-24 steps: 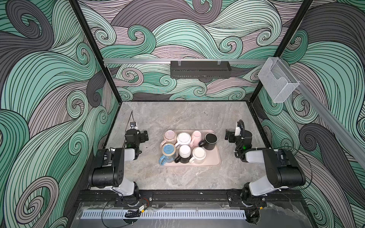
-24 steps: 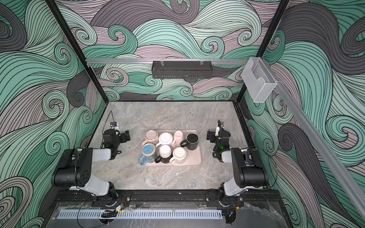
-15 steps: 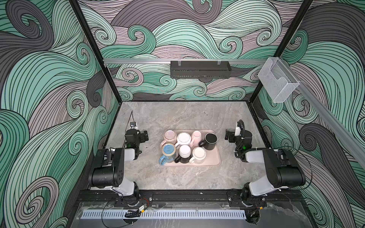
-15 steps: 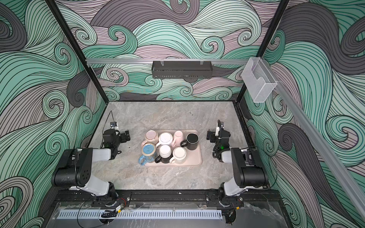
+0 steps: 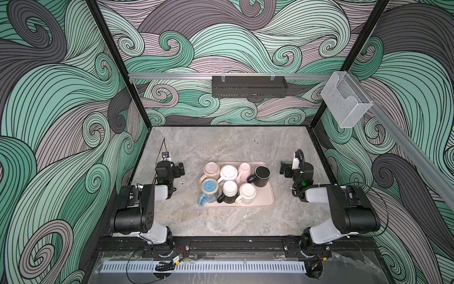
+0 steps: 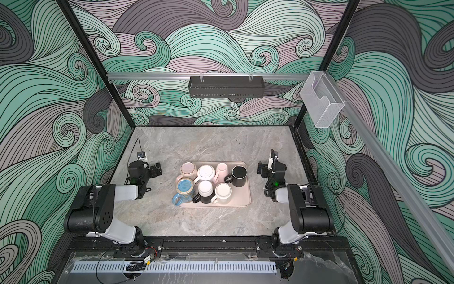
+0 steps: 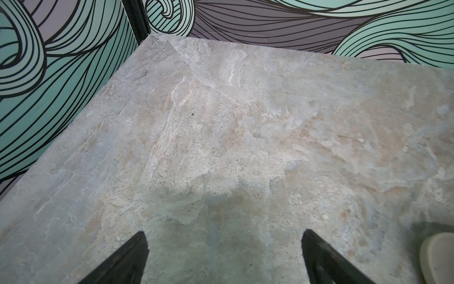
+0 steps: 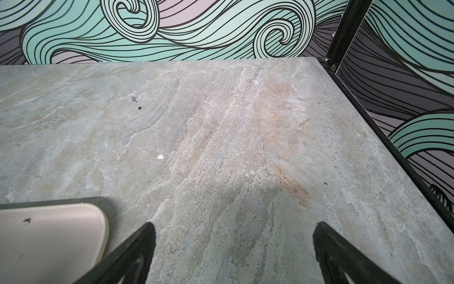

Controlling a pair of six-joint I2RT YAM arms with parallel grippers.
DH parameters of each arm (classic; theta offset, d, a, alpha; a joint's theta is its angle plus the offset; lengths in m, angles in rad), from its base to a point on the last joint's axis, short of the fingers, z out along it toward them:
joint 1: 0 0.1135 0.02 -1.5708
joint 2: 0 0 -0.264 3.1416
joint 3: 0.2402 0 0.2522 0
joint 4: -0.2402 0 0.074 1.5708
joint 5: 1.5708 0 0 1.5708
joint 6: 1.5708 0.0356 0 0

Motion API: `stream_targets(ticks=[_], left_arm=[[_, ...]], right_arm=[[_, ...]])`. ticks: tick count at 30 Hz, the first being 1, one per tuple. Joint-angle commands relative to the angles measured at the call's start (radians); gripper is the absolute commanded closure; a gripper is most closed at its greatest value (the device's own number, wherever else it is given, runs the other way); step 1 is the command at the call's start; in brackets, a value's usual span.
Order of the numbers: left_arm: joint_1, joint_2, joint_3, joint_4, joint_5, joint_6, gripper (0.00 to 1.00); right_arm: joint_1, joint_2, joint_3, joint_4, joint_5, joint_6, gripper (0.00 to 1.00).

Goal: Turn the mug right side up

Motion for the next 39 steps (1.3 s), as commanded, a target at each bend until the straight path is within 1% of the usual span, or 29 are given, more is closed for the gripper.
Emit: stream_targets(ticks=[1, 19, 21, 23, 24, 26, 27, 28, 29, 30, 31, 33, 35, 36, 37, 39], left_arm=[[-0.002, -0.010, 0.026, -0.007, 0.015, 0.004, 0.01], [-0.003, -0.013, 0.034, -0.006, 0.023, 0.015, 0.01], [-0.004, -0.042, 0.066, -0.084, 0.032, 0.021, 0.01], [-0.006, -0.093, 0.102, -0.196, 0.032, 0.018, 0.01], [-0.007, -0.105, 0.104, -0.213, 0.017, 0.016, 0.01], [-0.012, -0.171, 0.090, -0.212, -0.029, 0.006, 0.01], [-0.020, -0.198, 0.085, -0.223, -0.056, 0.002, 0.01], [-0.025, -0.233, 0.092, -0.258, -0.099, -0.031, 0.02], [-0.025, -0.273, 0.118, -0.340, -0.177, -0.173, 0.02], [-0.019, -0.310, 0.150, -0.444, -0.166, -0.260, 0.01], [-0.021, -0.345, 0.176, -0.513, -0.131, -0.307, 0.01], [-0.029, -0.411, 0.180, -0.600, -0.058, -0.387, 0.01], [-0.031, -0.485, 0.162, -0.634, 0.103, -0.383, 0.02], [-0.039, -0.518, 0.158, -0.665, 0.143, -0.395, 0.01], [-0.053, -0.554, 0.158, -0.712, 0.168, -0.411, 0.04], [-0.134, -0.608, 0.178, -0.797, 0.186, -0.433, 0.11]], right_arm=[[-0.005, -0.009, 0.009, 0.009, -0.014, -0.013, 0.00], [-0.005, -0.017, 0.009, 0.016, -0.023, -0.015, 0.00], [-0.005, -0.054, 0.033, -0.059, 0.008, 0.000, 0.00], [-0.005, -0.123, 0.058, -0.158, 0.047, 0.011, 0.00], [-0.005, -0.151, 0.075, -0.217, 0.075, 0.018, 0.00], [0.000, -0.206, 0.096, -0.280, 0.149, 0.043, 0.00], [0.001, -0.241, 0.108, -0.331, 0.165, 0.062, 0.00], [0.002, -0.277, 0.128, -0.387, 0.171, 0.081, 0.00], [0.008, -0.301, 0.154, -0.447, 0.172, 0.093, 0.01], [0.018, -0.318, 0.176, -0.493, 0.177, 0.104, 0.03], [0.037, -0.339, 0.200, -0.550, 0.174, 0.126, 0.03], [0.073, -0.367, 0.224, -0.613, 0.145, 0.164, 0.03], [0.118, -0.383, 0.248, -0.684, 0.127, 0.200, 0.05], [0.147, -0.388, 0.265, -0.722, 0.128, 0.209, 0.05], [0.175, -0.392, 0.281, -0.759, 0.125, 0.212, 0.05], [0.224, -0.386, 0.311, -0.814, 0.110, 0.211, 0.05]])
